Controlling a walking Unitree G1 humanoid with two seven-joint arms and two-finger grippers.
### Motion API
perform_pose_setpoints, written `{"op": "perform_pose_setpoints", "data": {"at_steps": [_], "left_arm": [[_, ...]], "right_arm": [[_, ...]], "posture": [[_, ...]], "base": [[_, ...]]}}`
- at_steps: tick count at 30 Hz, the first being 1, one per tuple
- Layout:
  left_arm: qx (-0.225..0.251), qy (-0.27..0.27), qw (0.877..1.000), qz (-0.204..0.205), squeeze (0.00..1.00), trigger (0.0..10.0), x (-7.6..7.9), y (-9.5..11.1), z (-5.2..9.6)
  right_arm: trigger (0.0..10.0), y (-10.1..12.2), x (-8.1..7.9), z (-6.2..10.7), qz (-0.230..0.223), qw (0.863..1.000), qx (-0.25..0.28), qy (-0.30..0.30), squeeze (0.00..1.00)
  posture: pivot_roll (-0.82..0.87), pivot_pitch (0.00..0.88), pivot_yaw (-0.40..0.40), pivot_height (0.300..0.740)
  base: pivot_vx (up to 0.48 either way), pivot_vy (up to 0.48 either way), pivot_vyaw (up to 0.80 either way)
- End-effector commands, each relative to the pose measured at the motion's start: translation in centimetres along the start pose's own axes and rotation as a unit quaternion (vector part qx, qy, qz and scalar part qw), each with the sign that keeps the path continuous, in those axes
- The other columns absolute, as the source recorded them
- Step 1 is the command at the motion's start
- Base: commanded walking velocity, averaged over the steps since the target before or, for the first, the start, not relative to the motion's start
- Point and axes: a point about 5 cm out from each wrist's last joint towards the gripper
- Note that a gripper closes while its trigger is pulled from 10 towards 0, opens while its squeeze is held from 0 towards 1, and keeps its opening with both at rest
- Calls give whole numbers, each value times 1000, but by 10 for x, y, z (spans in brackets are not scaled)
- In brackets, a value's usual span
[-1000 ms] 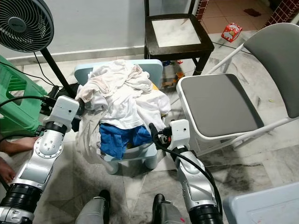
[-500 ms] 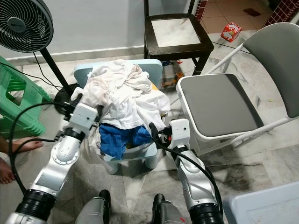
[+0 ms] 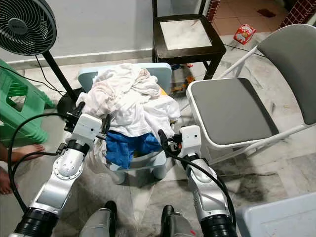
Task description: Hang hanger
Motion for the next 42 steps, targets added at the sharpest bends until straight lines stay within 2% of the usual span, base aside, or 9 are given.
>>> {"op": "perform_pose_setpoints", "data": {"at_steps": [1,8,9,10,11,12,42], "left_arm": [[-19,-1,1000,1,0,10000,-2,-8,2],[-23,0,1000,1,0,9804,-7,-8,-9],[-23,0,1000,2,0,7922,-7,-8,-10],[-21,-2,1000,3,0,1882,-7,-7,-12],[-20,-2,1000,4,0,1882,-7,-7,-12],[-20,-2,1000,4,0,118,-7,-7,-12],[7,27,1000,-6,0,0,-20,-1,-17]], "right_arm": [[10000,-7,0,3,-3,1000,-12,0,0],[10000,-8,0,4,-4,1000,-13,-2,0],[10000,-8,0,4,-4,1000,-13,-3,0],[10000,-8,0,5,-4,1000,-13,-4,0],[10000,-8,0,5,-4,1000,-13,-4,0],[10000,-8,0,5,-5,1000,-13,-5,0],[10000,-8,0,5,-4,1000,-13,-6,0]], "posture": [[226,322,-31,740],[216,321,-25,740],[213,321,-23,740],[212,320,-21,740],[212,320,-21,740],[212,319,-20,740],[219,318,-20,740]], "base": [[0,0,0],[0,0,0],[0,0,0],[0,0,0],[0,0,0],[0,0,0],[0,0,0]]}}
Point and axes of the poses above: a point about 5 cm out from each wrist's last joint towards the gripper, its own z axis pointing back from the gripper into the wrist, its own y axis along the axis of the wrist's last joint, x = y × z, and after that the axes turned 13 degrees about z, right-handed
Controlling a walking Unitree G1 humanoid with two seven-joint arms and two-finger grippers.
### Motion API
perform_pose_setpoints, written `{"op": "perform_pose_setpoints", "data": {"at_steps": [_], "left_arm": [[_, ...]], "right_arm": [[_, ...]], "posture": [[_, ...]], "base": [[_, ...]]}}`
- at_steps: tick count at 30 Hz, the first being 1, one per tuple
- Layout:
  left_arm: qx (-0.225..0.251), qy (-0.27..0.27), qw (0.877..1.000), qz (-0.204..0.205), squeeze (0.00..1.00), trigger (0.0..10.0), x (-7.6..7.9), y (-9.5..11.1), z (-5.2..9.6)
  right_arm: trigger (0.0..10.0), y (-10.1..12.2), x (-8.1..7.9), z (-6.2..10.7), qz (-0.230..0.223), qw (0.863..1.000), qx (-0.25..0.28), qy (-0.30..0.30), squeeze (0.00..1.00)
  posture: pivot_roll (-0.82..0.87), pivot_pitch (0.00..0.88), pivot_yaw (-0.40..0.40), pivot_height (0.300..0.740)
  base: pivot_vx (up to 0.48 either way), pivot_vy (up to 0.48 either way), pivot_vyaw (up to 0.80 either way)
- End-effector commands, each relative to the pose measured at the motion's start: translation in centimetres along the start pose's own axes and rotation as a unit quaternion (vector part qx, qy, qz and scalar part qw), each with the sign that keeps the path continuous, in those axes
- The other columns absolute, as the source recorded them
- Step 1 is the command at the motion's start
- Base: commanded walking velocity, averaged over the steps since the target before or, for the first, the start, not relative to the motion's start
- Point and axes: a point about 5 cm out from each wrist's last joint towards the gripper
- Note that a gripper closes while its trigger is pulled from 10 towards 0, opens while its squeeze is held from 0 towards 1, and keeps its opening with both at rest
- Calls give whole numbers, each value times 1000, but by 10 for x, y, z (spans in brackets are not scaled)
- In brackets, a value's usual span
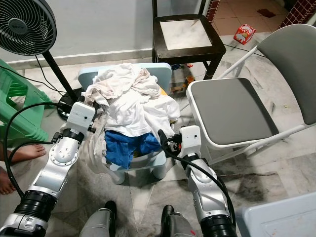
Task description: Hang hanger
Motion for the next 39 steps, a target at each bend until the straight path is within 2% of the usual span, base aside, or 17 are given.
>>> {"op": "perform_pose_setpoints", "data": {"at_steps": [1,15,19,23,24,25,26,28,29,31,33,35,36,38,39], "left_arm": [[1,-1,1000,-3,0,0,0,-1,2],[6,-2,1000,4,0,0,-1,3,3],[5,-31,999,21,0,0,6,6,6],[31,-122,990,57,0,0,25,30,6],[53,-153,985,65,0,0,30,45,6],[60,-166,982,72,0,0,32,51,5],[66,-213,971,84,0,0,37,63,5],[64,-237,965,88,0,0,40,69,6],[59,-285,951,107,0,0,44,81,6],[62,-318,939,116,0,0,46,91,7],[77,-339,929,128,0,0,45,107,7],[101,-337,924,148,0,0,39,128,2],[120,-332,920,170,0,0,35,143,-1],[133,-326,916,192,0,0,30,155,-3],[151,-314,912,216,0,0,25,167,-5]], "right_arm": [[10000,-7,0,4,-4,1000,-11,-5,0],[10000,-8,-1,3,-6,1000,-12,-5,0],[10000,-8,-1,3,-6,1000,-12,-5,0],[10000,-8,1,3,-5,1000,-12,-7,0],[10000,-8,2,3,-5,1000,-12,-7,0],[10000,-8,2,3,-4,1000,-12,-7,0],[10000,-8,1,2,-4,1000,-12,-6,0],[10000,-8,1,1,-4,1000,-12,-6,0],[10000,-6,0,-1,-5,1000,-10,-5,0],[10000,-5,-1,-3,-5,1000,-9,-4,0],[10000,-5,-1,-4,-5,1000,-8,-4,0],[10000,-4,-2,-6,-6,1000,-6,-3,0],[10000,-4,-2,-7,-6,1000,-6,-3,0],[10000,-4,-2,-7,-6,1000,-6,-3,0],[10000,-4,-3,-8,-6,1000,-5,-2,0]], "posture": [[220,318,-18,740],[228,322,-19,740],[224,320,-20,740],[225,318,-22,740],[227,317,-23,740],[231,313,-25,740],[234,311,-25,740],[237,309,-26,740],[242,305,-26,740],[246,301,-26,740],[253,297,-24,740],[257,294,-22,740],[262,292,-23,740],[265,289,-23,740],[266,289,-22,740]], "base": [[0,0,0],[0,0,0],[0,0,0],[0,0,0],[0,0,0],[0,0,0],[0,0,0],[0,0,0],[0,0,0],[0,0,0],[0,0,0],[0,0,0],[0,0,0],[0,0,0],[0,0,0]]}}
Point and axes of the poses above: a point about 5 cm out from each wrist's last joint towards the gripper, its own z axis pointing back from the gripper into the wrist, its own y axis along the axis of the wrist's last joint, x = y × z, and after that the axes turned 13 degrees about z, right-handed
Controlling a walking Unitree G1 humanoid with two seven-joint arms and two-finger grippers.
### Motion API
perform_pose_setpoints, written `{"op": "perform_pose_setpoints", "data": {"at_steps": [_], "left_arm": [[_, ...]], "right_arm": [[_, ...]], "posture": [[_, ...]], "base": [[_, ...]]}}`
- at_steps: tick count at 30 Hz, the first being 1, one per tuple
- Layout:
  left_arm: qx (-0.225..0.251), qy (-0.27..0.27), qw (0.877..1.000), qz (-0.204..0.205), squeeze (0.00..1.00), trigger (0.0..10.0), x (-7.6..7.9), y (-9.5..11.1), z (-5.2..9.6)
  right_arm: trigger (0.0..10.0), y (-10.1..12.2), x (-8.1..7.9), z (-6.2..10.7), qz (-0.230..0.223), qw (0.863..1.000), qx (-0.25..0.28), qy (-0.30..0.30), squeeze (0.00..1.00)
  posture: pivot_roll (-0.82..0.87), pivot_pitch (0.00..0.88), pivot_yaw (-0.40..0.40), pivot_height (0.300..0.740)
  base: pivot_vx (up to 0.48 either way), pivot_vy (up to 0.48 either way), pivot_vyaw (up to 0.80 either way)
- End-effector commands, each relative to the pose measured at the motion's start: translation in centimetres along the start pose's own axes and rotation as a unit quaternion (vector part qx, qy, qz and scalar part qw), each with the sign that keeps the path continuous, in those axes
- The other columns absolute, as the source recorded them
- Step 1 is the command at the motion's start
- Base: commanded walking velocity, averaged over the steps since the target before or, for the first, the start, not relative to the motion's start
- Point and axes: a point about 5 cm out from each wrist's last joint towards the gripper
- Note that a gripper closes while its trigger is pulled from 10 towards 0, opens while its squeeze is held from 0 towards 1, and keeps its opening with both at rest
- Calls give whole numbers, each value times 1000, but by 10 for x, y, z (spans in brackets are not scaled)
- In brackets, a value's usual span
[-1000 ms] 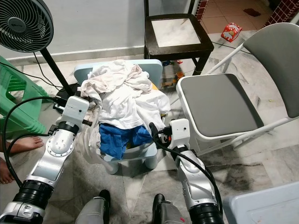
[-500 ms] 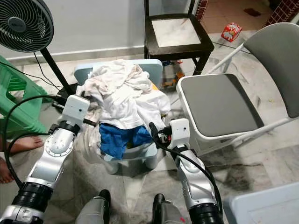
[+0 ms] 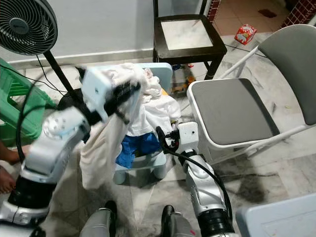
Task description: Hang hanger
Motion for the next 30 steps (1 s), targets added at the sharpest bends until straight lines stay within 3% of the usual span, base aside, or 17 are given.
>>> {"op": "perform_pose_setpoints", "data": {"at_steps": [1,2,5,8,10,14,16,17,18,19,20,21,24,25,26,27,30], "left_arm": [[42,2,999,22,0,0,2,20,-1],[93,10,994,60,0,0,2,40,-3],[107,15,986,126,0,0,-3,45,3],[43,33,989,137,0,0,-13,18,21],[-38,71,992,96,0,667,-17,-22,47],[-82,131,982,112,0,353,-17,-58,73],[-89,144,979,115,0,980,-16,-65,78],[-103,174,971,126,0,1176,-14,-81,89],[-109,191,966,132,0,2392,-14,-91,95],[-110,197,965,136,0,2392,-14,-94,96],[-110,209,962,136,0,3451,-15,-97,98],[-111,227,959,133,0,9922,-16,-102,101],[-116,250,954,121,0,10000,-20,-106,105],[-115,255,952,122,651,10000,-21,-107,106],[-115,257,952,123,651,10000,-22,-107,106],[-114,262,950,123,976,10000,-23,-106,107],[-119,305,942,77,1000,10000,-32,-110,113]], "right_arm": [[10000,-9,1,4,-4,1000,-14,-8,0],[10000,-9,0,3,-4,1000,-14,-7,0],[10000,-9,0,3,-4,1000,-14,-6,0],[10000,-10,-1,2,-4,1000,-14,-4,0],[10000,-10,-1,2,-3,1000,-14,-1,0],[10000,-11,-1,3,0,1000,-16,3,0],[10000,-12,0,3,1,1000,-16,4,0],[10000,-12,0,3,3,1000,-17,7,0],[10000,-12,0,3,5,1000,-17,10,0],[10000,-12,0,3,6,1000,-17,11,0],[10000,-12,0,3,7,1000,-17,12,0],[10000,-11,0,2,8,1000,-17,14,0],[10000,-11,0,2,9,1000,-17,15,0],[10000,-11,0,2,10,1000,-17,15,0],[10000,-11,0,2,10,1000,-17,15,0],[10000,-11,0,2,10,1000,-17,14,0],[10000,-13,1,5,9,1000,-19,11,0]], "posture": [[266,289,-22,740],[270,287,-23,740],[274,287,-24,740],[278,289,-29,740],[280,294,-36,740],[282,299,-48,740],[283,303,-54,740],[283,305,-62,740],[282,307,-71,740],[282,307,-71,740],[280,309,-73,740],[279,309,-75,740],[278,311,-75,740],[274,312,-75,740],[274,313,-74,740],[272,313,-71,740],[267,315,-64,740]], "base": [[0,0,0],[0,0,0],[0,0,0],[0,0,0],[0,0,0],[0,0,0],[0,0,0],[0,0,0],[0,0,0],[0,0,0],[0,0,0],[0,0,0],[0,0,0],[0,0,0],[0,0,0],[0,0,0],[0,0,0]]}}
Point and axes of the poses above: a point about 5 cm out from each wrist's last joint towards the gripper, its own z axis pointing back from the gripper into the wrist, its own y axis along the axis of the wrist's last joint, x = y × z, and after that the axes turned 13 degrees about z, right-handed
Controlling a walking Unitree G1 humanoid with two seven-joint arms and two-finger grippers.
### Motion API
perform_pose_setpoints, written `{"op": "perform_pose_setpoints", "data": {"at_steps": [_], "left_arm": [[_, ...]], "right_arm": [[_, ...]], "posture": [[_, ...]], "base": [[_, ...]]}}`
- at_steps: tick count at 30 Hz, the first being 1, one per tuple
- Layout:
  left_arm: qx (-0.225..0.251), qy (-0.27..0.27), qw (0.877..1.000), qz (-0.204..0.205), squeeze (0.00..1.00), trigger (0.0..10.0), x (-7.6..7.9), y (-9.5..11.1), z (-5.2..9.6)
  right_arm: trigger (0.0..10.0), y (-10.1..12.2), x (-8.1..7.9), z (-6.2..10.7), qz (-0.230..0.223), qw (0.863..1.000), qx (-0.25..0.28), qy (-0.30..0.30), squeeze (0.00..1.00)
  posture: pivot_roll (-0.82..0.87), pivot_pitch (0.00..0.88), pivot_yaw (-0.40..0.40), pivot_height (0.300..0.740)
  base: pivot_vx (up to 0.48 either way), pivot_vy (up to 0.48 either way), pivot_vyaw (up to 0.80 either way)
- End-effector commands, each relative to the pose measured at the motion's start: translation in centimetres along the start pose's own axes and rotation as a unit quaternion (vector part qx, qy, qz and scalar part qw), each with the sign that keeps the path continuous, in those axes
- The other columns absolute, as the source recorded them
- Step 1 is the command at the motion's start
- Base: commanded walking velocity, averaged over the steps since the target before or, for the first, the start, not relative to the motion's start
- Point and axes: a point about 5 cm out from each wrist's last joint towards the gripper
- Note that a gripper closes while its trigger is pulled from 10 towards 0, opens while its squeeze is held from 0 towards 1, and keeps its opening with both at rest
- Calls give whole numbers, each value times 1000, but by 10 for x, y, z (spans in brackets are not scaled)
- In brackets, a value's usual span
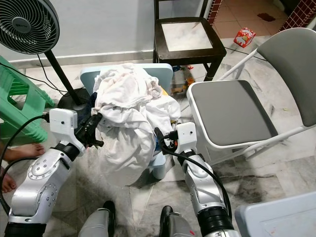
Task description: Hang hanger
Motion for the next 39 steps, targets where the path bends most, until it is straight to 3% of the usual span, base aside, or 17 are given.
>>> {"op": "perform_pose_setpoints", "data": {"at_steps": [1,3,4,13,14,16,17,20,21,39], "left_arm": [[-1,33,999,-20,1000,10000,-9,-4,3],[5,36,999,-17,1000,10000,-9,-5,3],[9,34,999,-24,0,10000,-8,-4,4],[23,7,994,-102,0,10000,5,-12,11],[17,4,994,-105,753,10000,6,-17,14],[16,4,994,-107,753,10000,6,-18,15],[14,-5,992,-124,1000,10000,8,-22,17],[14,-15,989,-145,1000,10000,10,-25,19],[10,-20,988,-151,0,10000,11,-27,19],[-2,-37,981,-188,0,10000,10,-45,33]], "right_arm": [[10000,-9,-1,6,-2,1000,-16,-1,0],[10000,-10,-1,6,-3,1000,-16,-2,0],[10000,-10,-1,6,-4,1000,-16,-3,0],[10000,-10,0,7,-4,1000,-16,-7,0],[10000,-9,0,7,-4,1000,-16,-8,0],[10000,-9,0,7,-4,1000,-16,-8,0],[10000,-9,0,7,-4,1000,-15,-8,0],[10000,-9,0,7,-5,1000,-15,-8,0],[10000,-9,-1,7,-5,1000,-15,-8,0],[10000,-10,0,8,-6,1000,-17,-9,0]], "posture": [[266,315,-62,740],[263,314,-59,740],[262,315,-57,740],[261,316,-58,740],[261,316,-57,740],[262,316,-57,740],[262,318,-57,740],[262,319,-56,740],[263,320,-56,740],[256,322,-54,740]], "base": [[0,0,0],[0,0,0],[0,0,0],[0,0,0],[0,0,0],[0,0,0],[0,0,0],[0,0,0],[0,0,0],[0,0,0]]}}
Point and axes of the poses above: a point about 5 cm out from each wrist's last joint towards the gripper, its own z axis pointing back from the gripper into the wrist, its own y axis along the axis of the wrist's last joint, x = y × z, and after that the axes turned 13 degrees about z, right-handed
